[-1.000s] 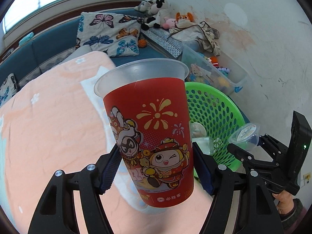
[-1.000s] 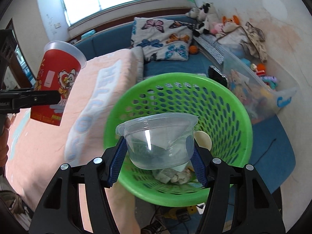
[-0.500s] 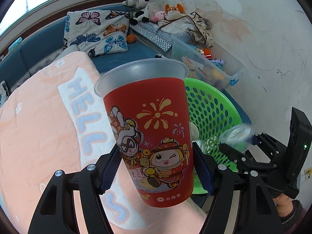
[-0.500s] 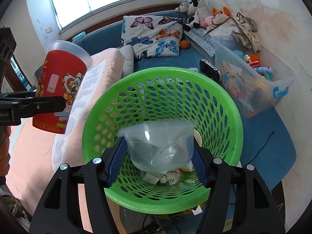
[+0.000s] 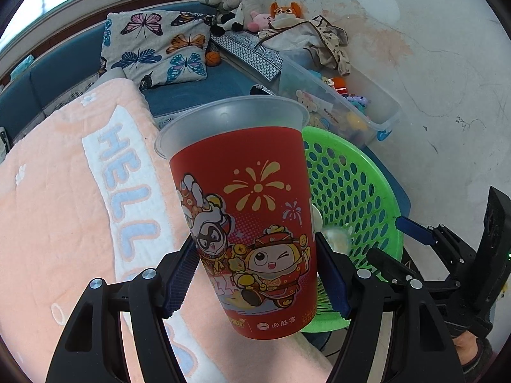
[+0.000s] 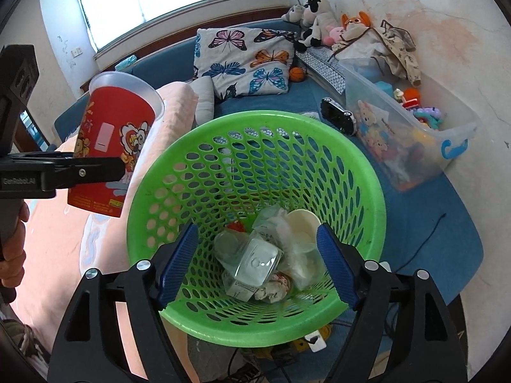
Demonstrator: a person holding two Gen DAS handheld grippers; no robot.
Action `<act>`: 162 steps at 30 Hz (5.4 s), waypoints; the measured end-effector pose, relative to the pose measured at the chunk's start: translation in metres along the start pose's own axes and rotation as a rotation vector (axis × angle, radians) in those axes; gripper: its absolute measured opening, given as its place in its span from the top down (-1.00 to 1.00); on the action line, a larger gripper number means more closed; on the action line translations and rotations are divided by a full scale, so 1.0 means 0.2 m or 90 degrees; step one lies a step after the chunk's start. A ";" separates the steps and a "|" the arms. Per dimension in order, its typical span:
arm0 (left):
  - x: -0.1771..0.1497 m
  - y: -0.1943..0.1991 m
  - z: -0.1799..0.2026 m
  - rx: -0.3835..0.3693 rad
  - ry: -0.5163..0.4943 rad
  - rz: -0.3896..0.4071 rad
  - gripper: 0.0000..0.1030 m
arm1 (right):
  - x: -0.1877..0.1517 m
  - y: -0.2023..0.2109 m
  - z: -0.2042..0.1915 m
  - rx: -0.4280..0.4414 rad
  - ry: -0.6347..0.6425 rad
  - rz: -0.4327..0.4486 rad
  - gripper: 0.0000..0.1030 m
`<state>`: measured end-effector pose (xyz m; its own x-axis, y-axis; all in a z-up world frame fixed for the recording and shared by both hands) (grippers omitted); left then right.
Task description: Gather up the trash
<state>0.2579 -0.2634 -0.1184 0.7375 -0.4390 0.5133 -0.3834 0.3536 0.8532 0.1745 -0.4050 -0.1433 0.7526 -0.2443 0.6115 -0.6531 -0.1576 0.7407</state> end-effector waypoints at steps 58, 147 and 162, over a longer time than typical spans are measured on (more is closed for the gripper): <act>-0.42 0.46 -0.37 0.059 0.082 0.062 -0.81 | -0.20 0.26 -0.57 0.061 0.077 0.039 -0.64; -0.92 0.94 -0.42 0.257 0.038 0.203 -0.87 | -0.57 0.49 -0.86 0.042 0.030 0.141 -0.82; -0.93 0.97 -0.43 0.273 0.042 0.211 -0.87 | -0.58 0.54 -0.89 0.036 0.038 0.157 -0.84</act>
<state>0.0940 -0.0424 -0.0568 0.5665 -0.3041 0.7659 -0.7833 0.0903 0.6151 0.0318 -0.2228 -0.0839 0.5731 -0.2260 0.7877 -0.8195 -0.1546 0.5519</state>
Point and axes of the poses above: each gripper's, at about its wrist camera, not at the fingertips, and y roughly against the way its jaws point, z to its right, x to its top, the point moved 7 cm from there along -y, roughly the way its jaws point, and after that the axes turned 9 degrees about -y, right-handed, at the moved point
